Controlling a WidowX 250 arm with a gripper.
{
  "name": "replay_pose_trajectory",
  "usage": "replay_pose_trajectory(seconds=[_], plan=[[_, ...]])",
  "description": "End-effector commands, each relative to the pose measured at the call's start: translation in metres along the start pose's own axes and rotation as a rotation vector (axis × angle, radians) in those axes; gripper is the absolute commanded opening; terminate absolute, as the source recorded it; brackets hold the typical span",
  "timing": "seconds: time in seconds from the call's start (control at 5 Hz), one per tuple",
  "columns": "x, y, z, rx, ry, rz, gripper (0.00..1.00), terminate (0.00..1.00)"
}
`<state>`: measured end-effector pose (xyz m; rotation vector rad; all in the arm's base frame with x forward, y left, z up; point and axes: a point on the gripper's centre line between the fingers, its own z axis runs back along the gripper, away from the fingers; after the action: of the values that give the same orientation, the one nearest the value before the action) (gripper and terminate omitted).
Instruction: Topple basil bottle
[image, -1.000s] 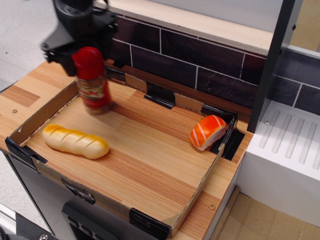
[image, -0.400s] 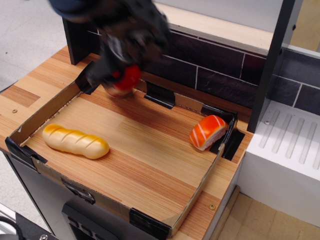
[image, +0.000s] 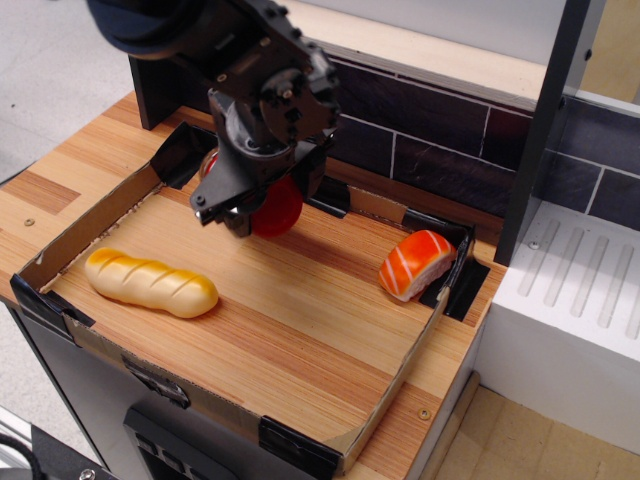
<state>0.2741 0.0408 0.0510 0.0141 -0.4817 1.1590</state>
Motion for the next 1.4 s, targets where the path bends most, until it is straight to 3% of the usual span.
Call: replay_pose_trajectory(seconds=[0.0,0.4,0.8,1.0,1.2], plan=[[0.002,0.0,0.019,0.02,0.306,0.041,0.0,0.0],[-0.002,-0.001,0.006,0.09,0.406,0.04,0.0,0.0],[-0.013,0.005,-0.007,0.118,0.405,-0.005,0.0,0.0],[-0.014,0.004,-0.006,0.109,0.389,-0.03,1.0,0.0],[-0.014,0.002,-0.003,0.126,0.353,-0.028,1.0,0.0]])
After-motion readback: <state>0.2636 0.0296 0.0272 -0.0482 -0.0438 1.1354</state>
